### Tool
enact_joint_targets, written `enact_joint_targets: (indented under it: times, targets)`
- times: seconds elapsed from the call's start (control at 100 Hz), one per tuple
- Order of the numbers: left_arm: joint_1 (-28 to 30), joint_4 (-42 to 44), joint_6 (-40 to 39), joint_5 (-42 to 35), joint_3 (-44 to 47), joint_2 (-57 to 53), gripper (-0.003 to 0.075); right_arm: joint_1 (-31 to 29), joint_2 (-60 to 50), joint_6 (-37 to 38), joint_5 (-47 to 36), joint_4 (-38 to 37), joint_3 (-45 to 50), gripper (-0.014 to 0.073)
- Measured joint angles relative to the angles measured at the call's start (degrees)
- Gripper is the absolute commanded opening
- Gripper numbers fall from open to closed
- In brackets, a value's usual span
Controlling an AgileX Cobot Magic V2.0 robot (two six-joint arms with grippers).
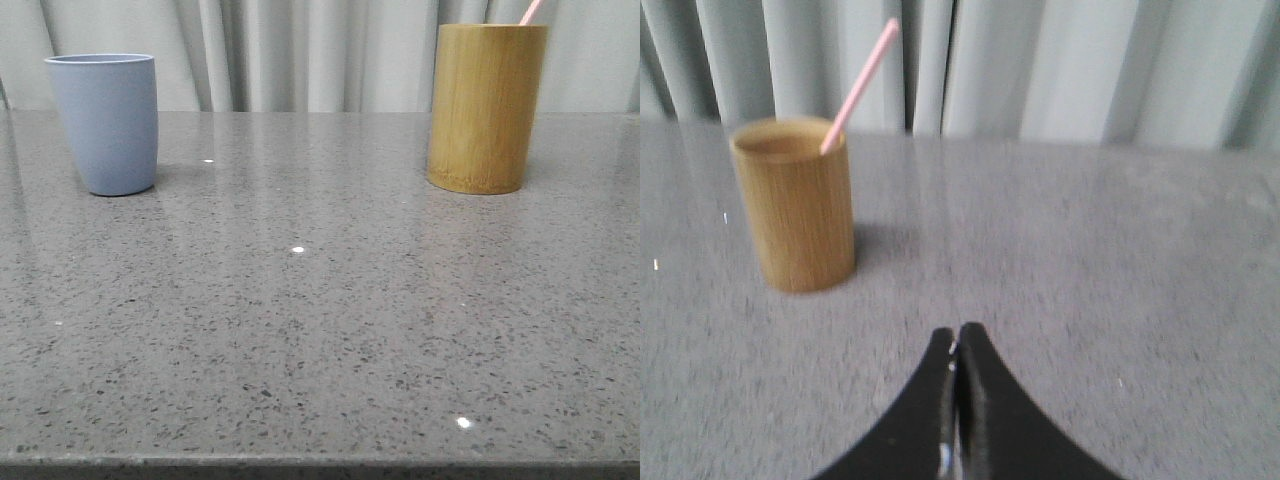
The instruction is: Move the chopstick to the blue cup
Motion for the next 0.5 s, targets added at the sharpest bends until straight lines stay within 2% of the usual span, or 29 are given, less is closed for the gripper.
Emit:
enact_joint_targets:
  times: [0.1,0.19,0.5]
  targets:
    - [0.0,0.0,0.0,6.7,-5.9,5.7,-0.0019,0.0,4.6,-0.8,8.1,0.0,-6.3,-0.0068]
    - [0.0,0.0,0.0,9.5,-9.0,9.4,-0.0019,0.0,7.7,-0.9,11.7,0.4,-10.4,-0.0068]
    - [0.0,0.0,0.0,11.9,-9.9,13.8,-0.0018,0.0,9.5,-0.9,11.0,0.8,-12.0,-0.0065]
